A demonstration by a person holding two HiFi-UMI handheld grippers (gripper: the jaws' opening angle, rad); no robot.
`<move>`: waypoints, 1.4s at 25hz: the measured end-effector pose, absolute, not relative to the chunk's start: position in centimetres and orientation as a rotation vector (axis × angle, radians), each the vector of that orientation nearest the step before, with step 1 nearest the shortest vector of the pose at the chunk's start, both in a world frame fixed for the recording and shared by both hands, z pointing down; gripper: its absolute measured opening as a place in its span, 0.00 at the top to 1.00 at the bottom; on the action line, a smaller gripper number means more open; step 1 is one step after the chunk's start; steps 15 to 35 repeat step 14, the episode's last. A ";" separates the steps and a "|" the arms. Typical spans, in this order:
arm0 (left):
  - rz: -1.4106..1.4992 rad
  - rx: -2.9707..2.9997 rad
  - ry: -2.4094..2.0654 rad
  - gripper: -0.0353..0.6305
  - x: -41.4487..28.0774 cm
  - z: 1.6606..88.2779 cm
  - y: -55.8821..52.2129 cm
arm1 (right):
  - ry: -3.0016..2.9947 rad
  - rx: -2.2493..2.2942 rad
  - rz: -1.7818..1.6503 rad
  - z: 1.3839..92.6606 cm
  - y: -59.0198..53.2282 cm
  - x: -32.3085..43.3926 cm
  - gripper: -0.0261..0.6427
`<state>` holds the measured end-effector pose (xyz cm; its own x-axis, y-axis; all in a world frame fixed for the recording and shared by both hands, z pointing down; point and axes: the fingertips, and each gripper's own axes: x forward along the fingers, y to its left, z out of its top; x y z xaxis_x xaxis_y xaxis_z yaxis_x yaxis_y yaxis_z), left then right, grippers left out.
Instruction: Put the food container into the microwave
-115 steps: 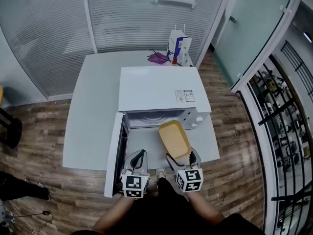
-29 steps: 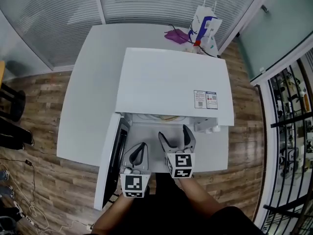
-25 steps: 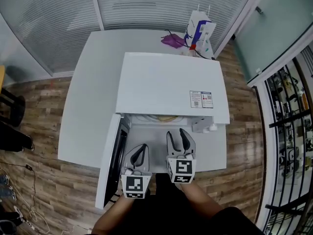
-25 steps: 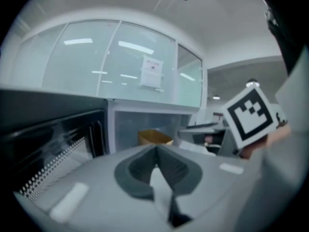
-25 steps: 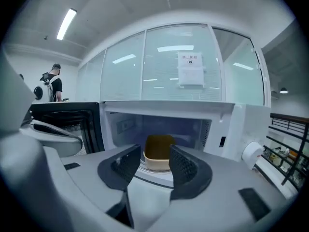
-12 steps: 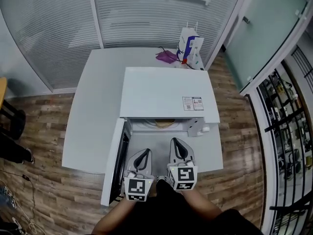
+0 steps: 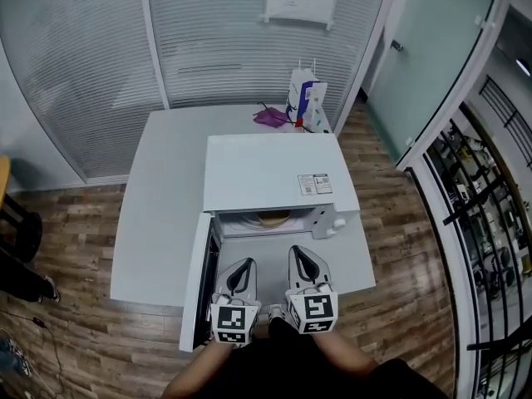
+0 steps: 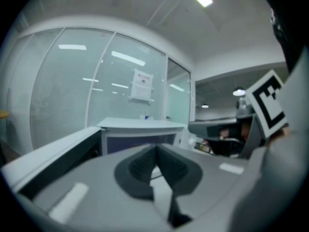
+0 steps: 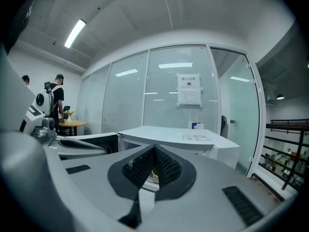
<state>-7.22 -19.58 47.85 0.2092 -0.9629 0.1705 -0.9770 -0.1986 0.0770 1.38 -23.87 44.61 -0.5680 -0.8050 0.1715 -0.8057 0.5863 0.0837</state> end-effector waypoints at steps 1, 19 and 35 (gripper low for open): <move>0.122 2.313 -1.874 0.94 -7.2 47.6 -19.6 | -2.635 1.351 -0.008 44.2 -23.7 1.3 0.95; 0.094 2.352 -1.876 0.94 -7.0 46.6 -18.9 | -2.735 1.378 -0.064 41.6 -22.0 0.7 0.95; 0.094 2.352 -1.876 0.94 -7.0 46.6 -18.9 | -2.735 1.378 -0.064 41.6 -22.0 0.7 0.95</move>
